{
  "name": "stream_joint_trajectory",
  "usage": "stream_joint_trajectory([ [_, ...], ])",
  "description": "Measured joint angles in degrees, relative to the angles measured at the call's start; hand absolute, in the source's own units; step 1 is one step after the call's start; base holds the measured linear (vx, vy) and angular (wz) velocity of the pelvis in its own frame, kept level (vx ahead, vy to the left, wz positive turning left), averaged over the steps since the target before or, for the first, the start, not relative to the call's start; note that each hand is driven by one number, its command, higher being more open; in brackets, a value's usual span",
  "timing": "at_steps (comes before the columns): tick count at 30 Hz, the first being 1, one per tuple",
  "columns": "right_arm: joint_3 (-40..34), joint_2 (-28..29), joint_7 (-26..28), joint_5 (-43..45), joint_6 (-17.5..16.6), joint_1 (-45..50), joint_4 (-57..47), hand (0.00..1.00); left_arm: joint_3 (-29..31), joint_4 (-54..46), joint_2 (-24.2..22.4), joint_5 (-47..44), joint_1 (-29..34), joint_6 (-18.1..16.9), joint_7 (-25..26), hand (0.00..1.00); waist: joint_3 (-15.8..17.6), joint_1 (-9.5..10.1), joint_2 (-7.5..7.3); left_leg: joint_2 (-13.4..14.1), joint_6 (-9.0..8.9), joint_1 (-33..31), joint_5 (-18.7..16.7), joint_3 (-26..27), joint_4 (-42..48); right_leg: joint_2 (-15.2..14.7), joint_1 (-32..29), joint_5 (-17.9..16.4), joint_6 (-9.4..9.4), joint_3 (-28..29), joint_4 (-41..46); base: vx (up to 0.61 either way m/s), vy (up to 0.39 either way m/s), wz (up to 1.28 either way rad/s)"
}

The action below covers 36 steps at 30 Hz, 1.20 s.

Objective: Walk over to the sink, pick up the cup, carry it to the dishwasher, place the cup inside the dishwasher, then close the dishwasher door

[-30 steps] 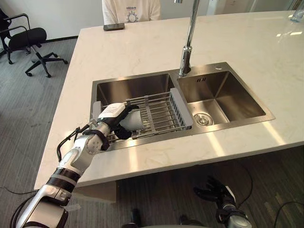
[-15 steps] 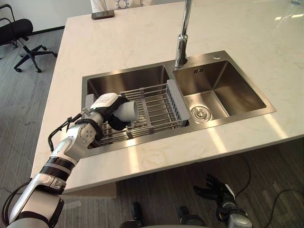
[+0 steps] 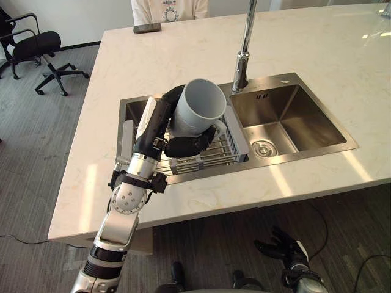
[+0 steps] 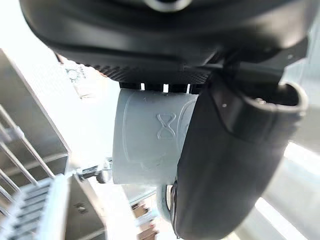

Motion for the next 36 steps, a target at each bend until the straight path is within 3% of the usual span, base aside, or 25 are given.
stream_joint_trajectory([
  [10,-0.80,1.75,-1.01,0.12,-0.04,2.07,-1.93,0.90,1.59,-7.05,-5.61,-6.94,11.58,-0.14,1.37,0.30,-1.75,1.41,-0.29,0.23,0.10,0.42,0.27,1.44,0.26,0.25,-0.82,0.17,0.19,1.51,0.78,-0.01,-0.002,-0.07],
  [13,-0.78,1.78,-2.38,0.10,-0.05,-0.35,-2.15,0.90,2.28,-8.79,-5.75,-6.94,12.22,-1.09,2.55,0.30,-1.65,2.71,-0.49,0.74,0.09,-1.33,0.35,3.79,0.31,0.94,-5.31,0.15,0.24,4.18,4.06,-0.06,-0.013,-0.36],
  [17,-0.61,2.86,-3.29,0.10,-0.07,-0.34,-4.41,0.90,2.09,-8.63,-6.90,-6.92,12.20,-1.14,2.84,0.30,-0.71,2.73,-1.96,0.29,0.85,-3.84,-0.87,2.70,4.41,0.43,-6.64,-0.59,1.00,3.81,7.44,-0.06,-0.006,0.11],
  [18,-0.59,3.28,-3.58,0.12,-0.16,-0.13,-5.10,0.90,2.07,-8.50,-7.51,-6.93,12.08,-1.21,3.21,0.30,-0.67,2.81,-2.02,0.67,1.90,-5.55,-1.56,1.63,5.70,0.44,-6.58,-2.06,2.73,3.65,8.13,-0.10,-0.010,0.63],
  [19,-0.17,3.79,-3.97,0.12,-0.16,0.36,-5.05,0.90,2.01,-7.93,-7.49,-6.90,12.03,-1.20,3.43,0.30,-0.73,2.90,-2.24,0.33,2.22,-6.35,-0.90,-0.29,5.92,1.77,-7.83,-7.04,1.94,5.01,17.00,-0.09,-0.027,0.74],
  [20,0.47,3.77,-4.10,0.12,-0.16,0.67,-5.02,0.90,2.09,-7.91,-7.46,-6.89,12.42,-1.22,3.62,0.30,-0.89,3.31,-2.53,-0.03,2.16,-6.37,-0.50,-1.02,5.92,2.26,-7.71,-8.76,1.58,5.19,19.61,-0.05,-0.087,0.65],
  [21,1.11,3.73,-4.11,0.14,-0.22,0.68,-5.00,0.90,2.32,-8.08,-7.63,-6.91,13.08,-1.25,4.06,0.30,-1.37,4.97,-3.22,-0.58,2.01,-7.52,0.15,-1.52,6.12,2.33,-7.62,-10.55,0.02,5.15,19.45,-0.09,-0.122,0.36],
  [22,1.50,3.65,-4.14,0.17,-0.35,0.55,-5.02,0.90,2.40,-8.22,-7.67,-6.96,13.11,-1.27,4.57,0.30,-1.38,5.80,-3.11,-0.68,1.88,-8.99,0.39,-2.28,6.63,2.42,-7.63,-11.02,-0.73,5.29,18.32,-0.11,-0.129,0.61],
  [24,2.33,3.42,-4.49,0.56,-0.40,-0.67,-5.39,0.90,1.42,-8.60,-9.51,-7.26,14.31,-1.37,4.80,0.30,-0.64,6.30,-0.62,0.49,0.72,-12.90,3.02,-7.72,7.50,4.75,-8.71,-10.54,-2.05,0.99,17.60,-0.22,-0.152,1.00],
  [26,3.23,3.42,-4.39,0.85,-0.46,-0.56,-5.41,0.90,0.06,-8.63,-10.07,-7.33,15.81,-1.36,4.92,0.30,-0.60,6.49,0.01,1.77,0.51,-13.44,4.04,-9.96,5.84,6.52,-9.09,-10.44,-4.17,-1.94,19.37,-0.20,-0.189,0.96],
  [27,3.07,3.52,-4.61,0.97,-0.46,-0.07,-6.13,0.90,-1.21,-8.46,-9.55,-7.42,15.90,-1.28,4.94,0.30,-0.54,5.69,-0.03,2.52,4.45,-14.25,0.92,-6.72,5.35,6.27,-8.55,-9.76,-5.11,-4.90,18.12,-0.19,-0.143,1.19],
  [28,2.66,3.66,-4.86,1.01,-0.79,-0.09,-6.38,0.90,-2.03,-8.49,-9.22,-7.65,15.56,-1.26,4.79,0.30,-0.09,5.36,-0.69,2.51,6.20,-15.33,-1.65,-4.31,7.57,4.74,-8.41,-9.16,-5.70,-7.07,16.90,-0.23,-0.117,1.45],
  [30,1.28,3.44,-5.90,1.10,-0.99,0.59,-6.34,0.90,-6.06,-8.62,-9.04,-8.81,14.06,-1.30,4.45,0.30,0.48,4.57,-1.64,2.86,7.37,-19.19,-4.75,3.16,20.68,1.77,-7.96,-7.93,-6.09,-11.67,15.62,-0.22,-0.106,1.35],
  [31,0.82,2.68,-6.00,1.10,-1.00,0.93,-6.41,0.90,-8.29,-8.52,-9.20,-9.44,13.50,-1.32,3.55,0.30,0.28,3.78,-1.46,3.58,6.80,-18.25,-7.82,6.13,29.35,0.54,-6.77,-6.93,-6.14,-14.43,14.09,-0.12,-0.047,1.04],
  [33,0.40,2.10,-6.14,1.10,-1.03,1.21,-6.41,0.90,-10.30,-8.17,-9.38,-9.45,11.72,-1.42,2.26,0.30,-0.52,3.36,-0.24,5.21,5.19,-14.10,-13.19,8.30,32.90,0.10,-6.32,-5.59,-5.97,-17.07,12.12,-0.08,0.058,0.88],
  [35,0.22,2.02,-6.20,1.09,-1.07,1.24,-6.41,0.90,-11.53,-7.26,-9.73,-9.45,9.19,-1.52,1.49,0.30,-1.35,2.45,0.85,5.92,2.96,-7.76,-13.49,10.30,27.01,-0.07,-6.28,-4.43,-4.69,-19.89,10.45,-0.05,0.107,0.82],
  [36,-0.17,1.83,-6.23,1.09,-1.06,1.19,-6.41,0.90,-11.75,-6.62,-10.04,-9.43,8.04,-1.60,1.13,0.30,-1.96,2.33,1.80,5.53,0.90,-4.67,-13.49,9.94,20.20,0.14,-6.47,-3.90,-3.90,-21.06,9.62,-0.02,0.164,0.74],
])
